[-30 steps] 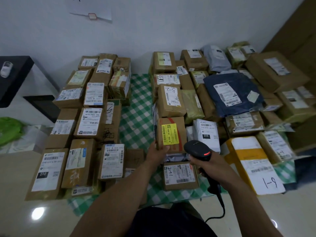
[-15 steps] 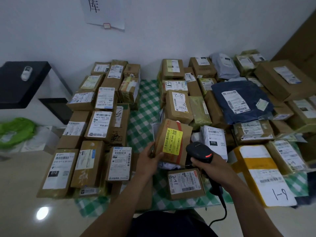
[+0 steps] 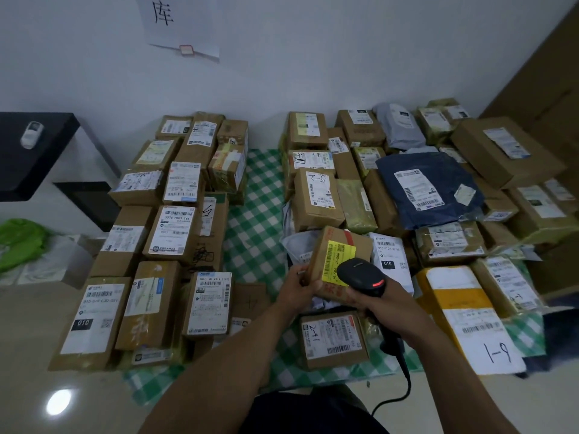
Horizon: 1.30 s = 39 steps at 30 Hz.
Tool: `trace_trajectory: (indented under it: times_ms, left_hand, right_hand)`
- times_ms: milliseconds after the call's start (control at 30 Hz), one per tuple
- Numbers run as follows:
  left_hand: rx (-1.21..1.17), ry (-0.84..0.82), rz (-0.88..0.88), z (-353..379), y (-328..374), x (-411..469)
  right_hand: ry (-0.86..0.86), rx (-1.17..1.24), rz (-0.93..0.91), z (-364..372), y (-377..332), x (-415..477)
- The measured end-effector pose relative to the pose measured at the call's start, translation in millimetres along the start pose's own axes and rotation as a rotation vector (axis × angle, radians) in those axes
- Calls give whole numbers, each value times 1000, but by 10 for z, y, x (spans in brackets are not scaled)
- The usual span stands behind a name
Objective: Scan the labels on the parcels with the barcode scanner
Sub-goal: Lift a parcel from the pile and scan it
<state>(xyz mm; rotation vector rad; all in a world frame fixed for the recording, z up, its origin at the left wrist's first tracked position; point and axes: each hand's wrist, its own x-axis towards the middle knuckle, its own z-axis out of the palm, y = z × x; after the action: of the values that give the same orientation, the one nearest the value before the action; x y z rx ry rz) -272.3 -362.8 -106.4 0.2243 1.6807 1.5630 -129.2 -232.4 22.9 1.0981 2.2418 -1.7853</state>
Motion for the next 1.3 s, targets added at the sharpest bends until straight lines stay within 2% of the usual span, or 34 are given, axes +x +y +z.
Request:
trace_trajectory:
  times_ms: [233, 500, 733, 833, 933, 1300]
  left_hand:
    - [46, 161, 153, 54, -62, -27]
    - [79, 115, 88, 186, 46, -64]
    - [44, 88, 153, 192, 190, -107]
    - [133, 73, 243, 81, 324, -127]
    - [213, 58, 261, -41, 519, -82]
    - [311, 146, 364, -363, 1221, 87]
  right_hand:
    - [64, 6, 18, -132, 126, -17]
    - [37, 33, -12, -133, 64, -61]
    - [71, 8, -18, -243, 106, -63]
    - [87, -28, -45, -285, 110, -41]
    - [78, -68, -65, -303, 75, 30]
    - [42, -127, -191, -347, -419, 269]
